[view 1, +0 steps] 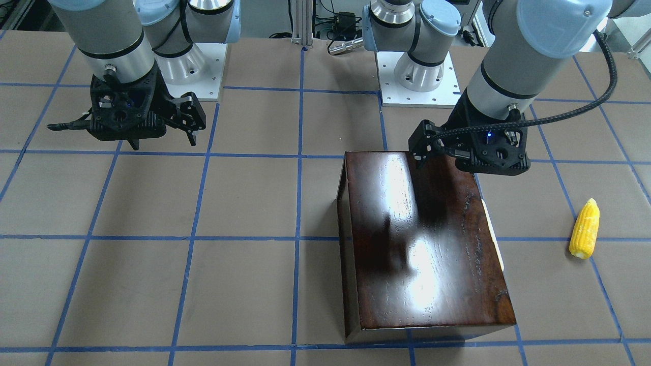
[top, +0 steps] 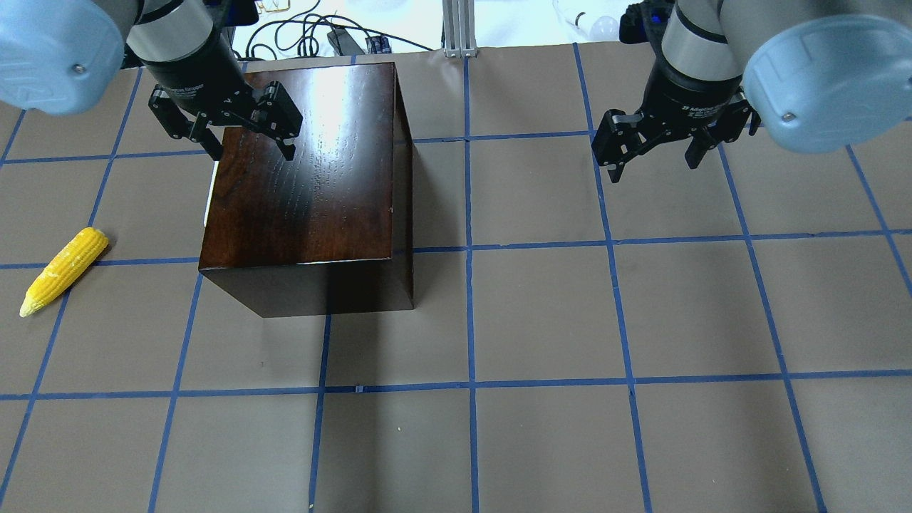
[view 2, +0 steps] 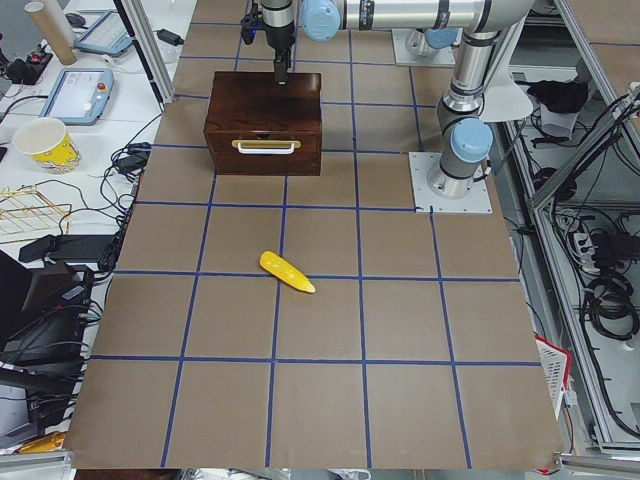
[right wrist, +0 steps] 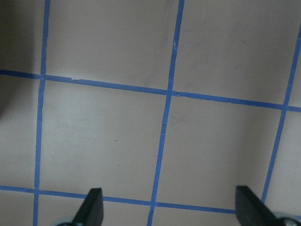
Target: Open drawer and put corn inside
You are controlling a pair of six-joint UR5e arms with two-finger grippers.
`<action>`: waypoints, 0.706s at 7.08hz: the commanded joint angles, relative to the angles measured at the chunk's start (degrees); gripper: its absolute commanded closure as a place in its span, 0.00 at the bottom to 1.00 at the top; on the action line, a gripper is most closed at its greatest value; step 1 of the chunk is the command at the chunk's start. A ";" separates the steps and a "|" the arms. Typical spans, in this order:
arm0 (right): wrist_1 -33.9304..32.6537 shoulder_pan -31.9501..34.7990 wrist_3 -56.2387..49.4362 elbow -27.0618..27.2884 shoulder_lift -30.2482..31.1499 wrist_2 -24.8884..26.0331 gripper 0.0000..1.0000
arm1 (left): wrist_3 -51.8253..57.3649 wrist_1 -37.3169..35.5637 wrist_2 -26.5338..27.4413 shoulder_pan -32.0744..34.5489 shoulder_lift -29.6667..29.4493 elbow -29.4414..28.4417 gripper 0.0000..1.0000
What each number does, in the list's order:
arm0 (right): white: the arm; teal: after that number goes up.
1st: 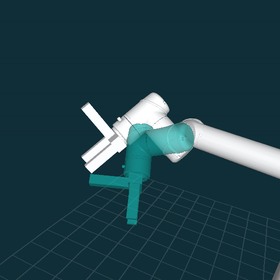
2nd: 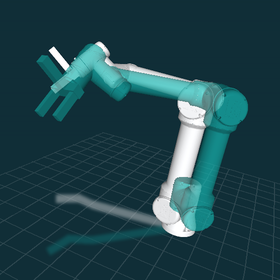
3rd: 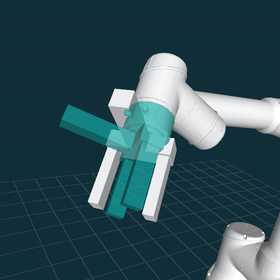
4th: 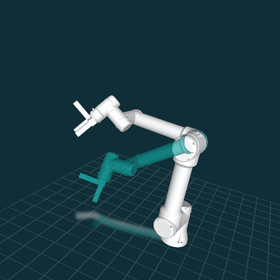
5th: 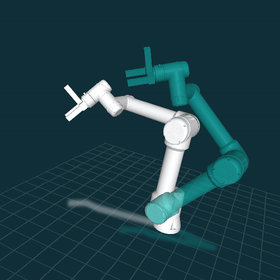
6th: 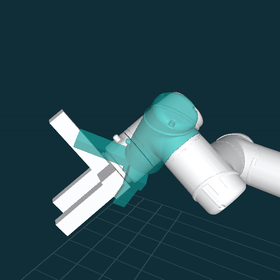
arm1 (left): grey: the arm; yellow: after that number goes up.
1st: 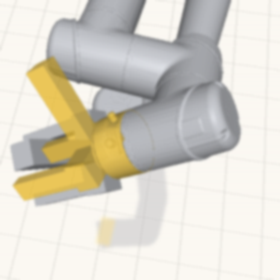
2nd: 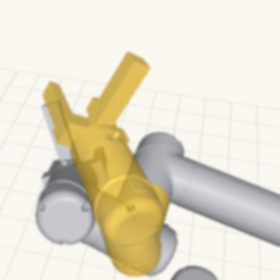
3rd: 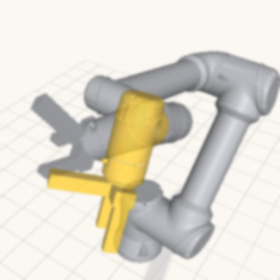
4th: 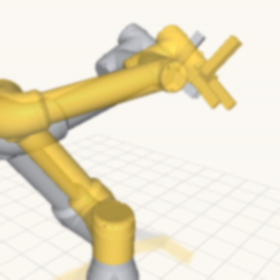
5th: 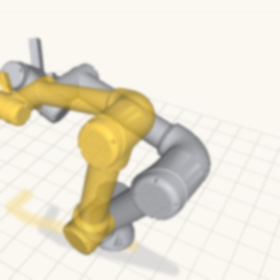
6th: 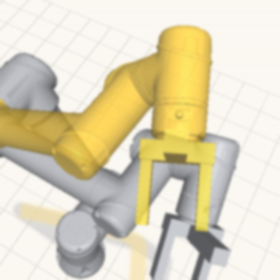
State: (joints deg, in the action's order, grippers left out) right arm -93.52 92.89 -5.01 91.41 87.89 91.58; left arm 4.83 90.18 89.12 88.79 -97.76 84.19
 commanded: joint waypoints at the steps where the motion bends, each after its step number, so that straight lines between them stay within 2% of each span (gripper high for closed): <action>1: 0.00 0.01 0.00 0.09 0.00 0.00 0.00 | 0.01 0.00 0.00 -0.02 0.11 -0.08 0.00; 5: 0.00 0.00 0.00 0.09 0.00 0.00 0.00 | -0.78 0.00 -0.18 -0.02 0.02 -0.61 0.00</action>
State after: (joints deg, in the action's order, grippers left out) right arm -93.52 92.83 -5.01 91.43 87.89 91.58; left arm 4.27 90.16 89.04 88.75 -97.86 83.63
